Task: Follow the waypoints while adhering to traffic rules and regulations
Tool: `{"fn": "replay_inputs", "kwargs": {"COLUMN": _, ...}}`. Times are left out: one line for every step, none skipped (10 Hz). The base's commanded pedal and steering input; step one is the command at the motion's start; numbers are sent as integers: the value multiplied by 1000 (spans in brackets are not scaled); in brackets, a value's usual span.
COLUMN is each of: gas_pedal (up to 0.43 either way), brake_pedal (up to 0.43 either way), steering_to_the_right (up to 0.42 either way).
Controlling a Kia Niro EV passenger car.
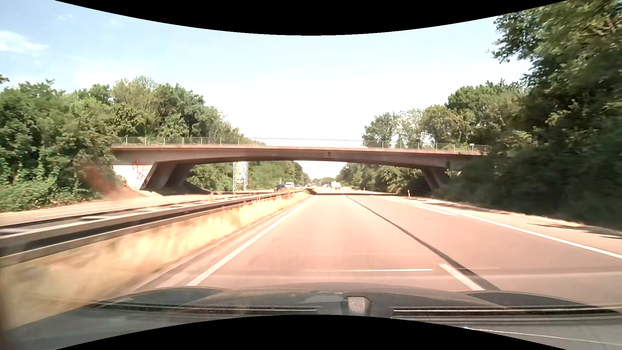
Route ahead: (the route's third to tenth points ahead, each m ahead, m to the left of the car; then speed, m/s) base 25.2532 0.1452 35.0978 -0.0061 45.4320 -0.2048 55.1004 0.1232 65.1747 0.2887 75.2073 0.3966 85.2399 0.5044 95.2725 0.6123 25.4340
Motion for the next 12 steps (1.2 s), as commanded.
{"fn": "replay_inputs", "kwargs": {"gas_pedal": 150, "brake_pedal": 0, "steering_to_the_right": 0}}
{"fn": "replay_inputs", "kwargs": {"gas_pedal": 150, "brake_pedal": 0, "steering_to_the_right": 0}}
{"fn": "replay_inputs", "kwargs": {"gas_pedal": 150, "brake_pedal": 0, "steering_to_the_right": 0}}
{"fn": "replay_inputs", "kwargs": {"gas_pedal": 150, "brake_pedal": 0, "steering_to_the_right": 0}}
{"fn": "replay_inputs", "kwargs": {"gas_pedal": 150, "brake_pedal": 0, "steering_to_the_right": 0}}
{"fn": "replay_inputs", "kwargs": {"gas_pedal": 150, "brake_pedal": 0, "steering_to_the_right": 0}}
{"fn": "replay_inputs", "kwargs": {"gas_pedal": 150, "brake_pedal": 0, "steering_to_the_right": 0}}
{"fn": "replay_inputs", "kwargs": {"gas_pedal": 150, "brake_pedal": 0, "steering_to_the_right": 0}}
{"fn": "replay_inputs", "kwargs": {"gas_pedal": 150, "brake_pedal": 0, "steering_to_the_right": 0}}
{"fn": "replay_inputs", "kwargs": {"gas_pedal": 150, "brake_pedal": 0, "steering_to_the_right": 0}}
{"fn": "replay_inputs", "kwargs": {"gas_pedal": 169, "brake_pedal": 0, "steering_to_the_right": 0}}
{"fn": "replay_inputs", "kwargs": {"gas_pedal": 169, "brake_pedal": 0, "steering_to_the_right": 0}}
